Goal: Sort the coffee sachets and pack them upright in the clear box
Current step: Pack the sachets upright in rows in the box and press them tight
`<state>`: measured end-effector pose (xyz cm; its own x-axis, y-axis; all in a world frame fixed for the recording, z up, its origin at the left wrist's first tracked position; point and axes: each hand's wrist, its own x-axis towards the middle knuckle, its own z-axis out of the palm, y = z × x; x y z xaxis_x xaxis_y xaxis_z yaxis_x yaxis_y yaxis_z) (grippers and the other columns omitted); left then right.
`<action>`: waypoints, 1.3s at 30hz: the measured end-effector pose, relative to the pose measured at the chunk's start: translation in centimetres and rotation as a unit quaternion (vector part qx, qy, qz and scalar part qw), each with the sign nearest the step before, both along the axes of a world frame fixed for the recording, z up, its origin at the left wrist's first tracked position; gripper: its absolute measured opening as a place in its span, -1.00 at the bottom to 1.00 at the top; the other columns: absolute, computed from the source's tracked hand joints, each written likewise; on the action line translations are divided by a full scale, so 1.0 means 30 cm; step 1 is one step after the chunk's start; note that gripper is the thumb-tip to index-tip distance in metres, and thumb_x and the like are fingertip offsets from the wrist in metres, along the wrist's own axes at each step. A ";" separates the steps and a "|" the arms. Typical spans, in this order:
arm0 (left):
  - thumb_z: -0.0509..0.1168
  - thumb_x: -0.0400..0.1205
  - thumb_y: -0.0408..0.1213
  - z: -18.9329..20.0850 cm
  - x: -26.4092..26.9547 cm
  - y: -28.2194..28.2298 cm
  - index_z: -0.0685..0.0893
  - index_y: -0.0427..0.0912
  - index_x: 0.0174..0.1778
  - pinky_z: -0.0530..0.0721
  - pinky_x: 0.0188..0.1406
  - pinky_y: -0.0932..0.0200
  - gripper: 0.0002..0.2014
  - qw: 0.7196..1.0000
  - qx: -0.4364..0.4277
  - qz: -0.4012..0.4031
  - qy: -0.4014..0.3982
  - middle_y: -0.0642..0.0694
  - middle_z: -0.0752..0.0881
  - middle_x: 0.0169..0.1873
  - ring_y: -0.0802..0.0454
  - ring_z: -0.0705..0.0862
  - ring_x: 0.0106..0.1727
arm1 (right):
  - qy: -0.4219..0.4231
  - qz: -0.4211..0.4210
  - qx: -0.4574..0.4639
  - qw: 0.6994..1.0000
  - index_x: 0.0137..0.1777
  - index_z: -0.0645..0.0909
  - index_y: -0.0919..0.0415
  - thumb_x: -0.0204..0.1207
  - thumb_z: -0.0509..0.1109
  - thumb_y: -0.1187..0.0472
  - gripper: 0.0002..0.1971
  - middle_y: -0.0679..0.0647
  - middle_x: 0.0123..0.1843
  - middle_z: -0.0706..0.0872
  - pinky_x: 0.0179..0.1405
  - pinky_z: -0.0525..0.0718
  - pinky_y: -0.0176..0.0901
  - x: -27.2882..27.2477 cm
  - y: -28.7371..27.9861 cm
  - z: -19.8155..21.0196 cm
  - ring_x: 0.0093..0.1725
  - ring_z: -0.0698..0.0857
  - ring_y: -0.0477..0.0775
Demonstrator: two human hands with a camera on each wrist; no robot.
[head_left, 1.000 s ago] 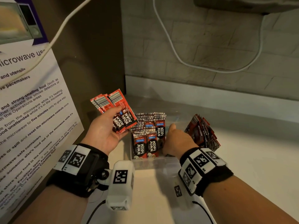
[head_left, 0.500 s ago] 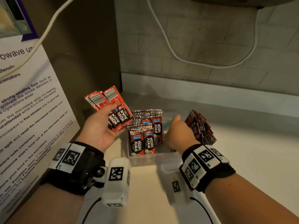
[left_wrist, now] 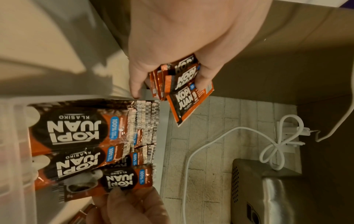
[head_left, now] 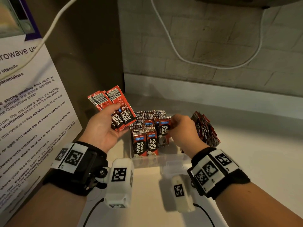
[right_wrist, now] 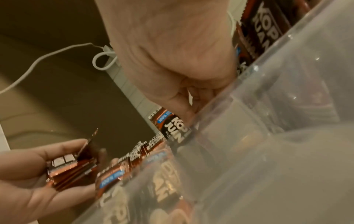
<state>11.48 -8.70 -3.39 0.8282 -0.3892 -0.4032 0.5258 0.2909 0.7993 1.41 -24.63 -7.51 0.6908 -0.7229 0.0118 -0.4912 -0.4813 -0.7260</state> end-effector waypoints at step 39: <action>0.42 0.58 -0.29 0.000 0.013 0.010 0.69 -0.06 0.03 0.68 -0.24 0.07 -0.86 1.000 -0.009 0.024 0.007 -0.01 0.84 -0.19 0.05 0.81 -0.14 | -0.073 -0.014 -0.030 0.997 -0.01 0.40 0.10 0.44 0.31 0.55 -0.66 0.06 -0.26 0.67 -0.41 0.60 -0.17 0.043 -0.020 -0.066 -0.31 0.67 0.08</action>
<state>11.88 -8.40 -3.39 0.8402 -0.3568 -0.4084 0.5224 0.3301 0.7863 2.68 -25.23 -9.50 0.6590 -0.7362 0.1540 -0.3964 -0.5139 -0.7607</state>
